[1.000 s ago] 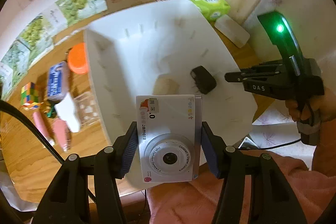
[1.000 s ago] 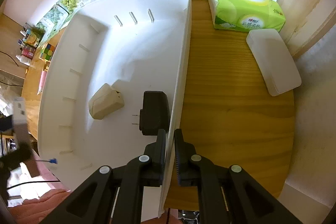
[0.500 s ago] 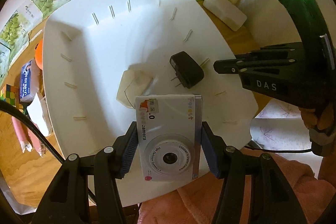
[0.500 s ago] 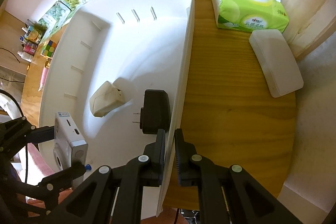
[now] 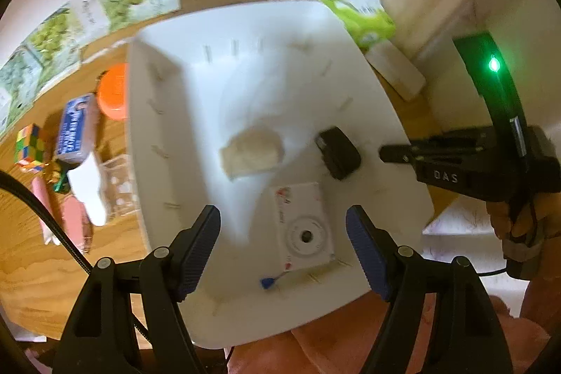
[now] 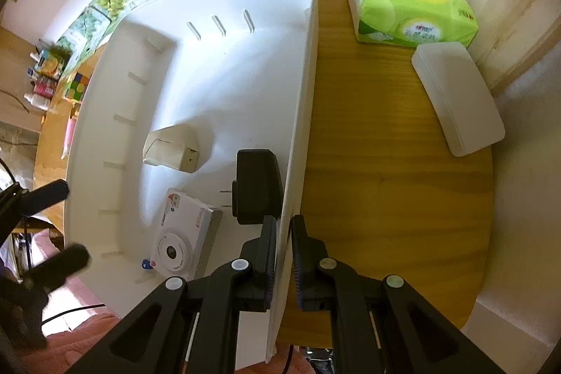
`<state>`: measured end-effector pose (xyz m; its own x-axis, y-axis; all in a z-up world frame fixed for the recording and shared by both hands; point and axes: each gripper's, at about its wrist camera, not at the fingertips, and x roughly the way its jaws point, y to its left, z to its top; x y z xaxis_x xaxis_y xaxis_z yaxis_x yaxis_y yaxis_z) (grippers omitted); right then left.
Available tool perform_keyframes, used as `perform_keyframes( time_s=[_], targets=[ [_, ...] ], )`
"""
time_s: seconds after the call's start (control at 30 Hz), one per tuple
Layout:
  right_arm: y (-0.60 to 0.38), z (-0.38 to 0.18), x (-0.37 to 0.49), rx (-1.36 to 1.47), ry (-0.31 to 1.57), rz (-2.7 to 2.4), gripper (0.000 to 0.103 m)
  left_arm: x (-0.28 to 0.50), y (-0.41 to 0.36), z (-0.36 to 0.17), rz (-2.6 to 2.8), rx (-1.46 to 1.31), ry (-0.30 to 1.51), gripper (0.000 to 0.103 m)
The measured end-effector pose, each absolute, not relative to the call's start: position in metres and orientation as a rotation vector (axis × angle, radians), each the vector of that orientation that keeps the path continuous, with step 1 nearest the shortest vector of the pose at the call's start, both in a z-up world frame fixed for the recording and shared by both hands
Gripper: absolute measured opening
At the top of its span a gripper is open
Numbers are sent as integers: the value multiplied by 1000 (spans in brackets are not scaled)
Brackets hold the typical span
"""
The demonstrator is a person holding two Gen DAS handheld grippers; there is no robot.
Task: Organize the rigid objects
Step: 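Carry the white round-lens gadget into the white tray and open the left gripper, then move the left tool to the pink hair roller and close on it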
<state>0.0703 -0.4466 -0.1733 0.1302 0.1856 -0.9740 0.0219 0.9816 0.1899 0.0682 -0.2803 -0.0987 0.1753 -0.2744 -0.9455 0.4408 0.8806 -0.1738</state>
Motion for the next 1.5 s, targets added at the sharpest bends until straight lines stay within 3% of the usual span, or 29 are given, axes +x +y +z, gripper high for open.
perform_keyframes(
  time_s=[0.8, 1.5],
  targets=[
    [-452, -197, 68, 371, 1458, -169, 6, 114, -103, -89, -262, 13, 1232, 77],
    [-463, -206, 69, 500, 1427, -346, 8, 175, 26, -163, -94, -234, 1396, 75]
  ],
)
